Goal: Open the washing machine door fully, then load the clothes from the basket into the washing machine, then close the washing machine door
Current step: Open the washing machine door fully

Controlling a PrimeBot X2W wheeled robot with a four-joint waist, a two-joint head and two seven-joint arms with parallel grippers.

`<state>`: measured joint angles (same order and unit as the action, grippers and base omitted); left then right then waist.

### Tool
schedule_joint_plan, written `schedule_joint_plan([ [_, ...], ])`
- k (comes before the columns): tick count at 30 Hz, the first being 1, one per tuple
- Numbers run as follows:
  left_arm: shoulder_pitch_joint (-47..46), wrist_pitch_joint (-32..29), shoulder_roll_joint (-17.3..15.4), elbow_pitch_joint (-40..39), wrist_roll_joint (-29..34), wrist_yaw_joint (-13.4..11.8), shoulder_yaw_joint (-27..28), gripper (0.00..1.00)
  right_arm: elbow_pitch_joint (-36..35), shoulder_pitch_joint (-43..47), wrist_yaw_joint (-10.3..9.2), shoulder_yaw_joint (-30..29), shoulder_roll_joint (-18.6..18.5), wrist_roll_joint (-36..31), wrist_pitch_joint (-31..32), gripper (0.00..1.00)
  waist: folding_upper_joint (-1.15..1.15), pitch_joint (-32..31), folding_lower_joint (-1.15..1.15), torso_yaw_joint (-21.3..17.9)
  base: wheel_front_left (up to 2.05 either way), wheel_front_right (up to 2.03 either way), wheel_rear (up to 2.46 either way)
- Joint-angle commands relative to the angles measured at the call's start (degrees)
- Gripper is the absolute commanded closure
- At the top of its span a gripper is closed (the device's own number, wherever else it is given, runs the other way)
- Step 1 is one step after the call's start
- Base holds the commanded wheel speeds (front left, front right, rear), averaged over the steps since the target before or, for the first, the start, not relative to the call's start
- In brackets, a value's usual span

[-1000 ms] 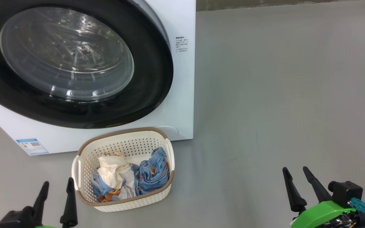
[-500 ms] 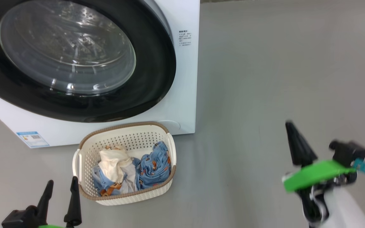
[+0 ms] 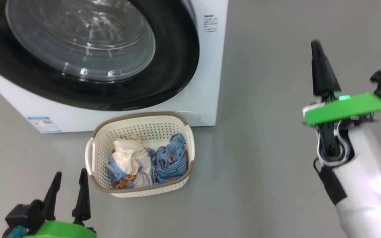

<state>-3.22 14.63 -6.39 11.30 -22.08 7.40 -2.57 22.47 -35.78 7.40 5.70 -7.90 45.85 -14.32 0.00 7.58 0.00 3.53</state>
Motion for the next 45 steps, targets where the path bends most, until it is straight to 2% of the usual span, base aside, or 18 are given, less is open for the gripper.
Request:
schedule_joint_plan([
  [1, -2.79, 0.37, -1.16, -1.65, -0.27, 0.09, 1.47, 0.0, -0.73, -3.31, 0.09, 2.55, -0.49, 5.04, -0.68, 1.0, 0.0, 1.3, 0.0, 1.45, 0.0, 0.0, 0.0],
  [7, -4.62, 0.37, -0.84, -1.85, -0.75, 0.09, 0.49, 0.0, 1.66, -9.67, 0.09, 7.0, -5.04, 23.35, -0.17, 1.0, 0.0, 3.6, 0.0, 3.86, 0.0, 0.0, 0.0],
  [10, -5.54, 0.37, -0.58, -1.98, -1.05, 0.09, -0.2, 0.0, 2.55, -12.62, 0.09, 8.34, -7.58, 29.39, 1.33, 1.0, 0.0, 4.87, 0.0, 5.12, 0.0, 0.0, 0.0],
  [17, -7.54, 0.37, 0.01, -2.17, -1.7, 0.09, -2.04, 0.0, 3.52, -17.46, 0.09, 10.82, -11.16, 38.06, 8.4, 1.0, 0.0, 7.53, 0.0, 7.76, 0.0, 0.0, 0.0],
  [23, -9.44, 0.37, 0.56, -3.01, -2.31, 0.09, -3.91, 0.0, 4.24, -21.84, 0.09, 11.34, -12.77, 45.02, 18.8, 1.0, 0.0, 10.63, 0.0, 10.31, 0.0, 0.0, 0.0],
  [28, -10.87, 0.37, 1.06, -4.06, -2.81, 0.09, -5.64, 0.0, 5.72, -25.5, 0.09, 10.81, -13.41, 48.4, 26.67, 1.0, 0.0, 13.35, 0.0, 12.49, 0.0, 0.0, 0.0],
  [34, -12.25, 0.37, 1.68, -5.16, -3.25, 0.09, -7.85, 0.0, 8.14, -29.31, 0.09, 11.46, -13.62, 49.1, 33.87, 1.0, 0.0, 16.27, 0.0, 14.77, 0.0, 0.0, 0.0],
  [45, -14.46, 0.37, 2.34, -5.92, -4.13, 0.09, -9.98, 0.0, 12.29, -35.59, 0.09, 12.06, -13.41, 47.74, 39.39, 1.0, 0.0, 20.24, 0.0, 17.01, 0.0, 0.0, 0.0],
])
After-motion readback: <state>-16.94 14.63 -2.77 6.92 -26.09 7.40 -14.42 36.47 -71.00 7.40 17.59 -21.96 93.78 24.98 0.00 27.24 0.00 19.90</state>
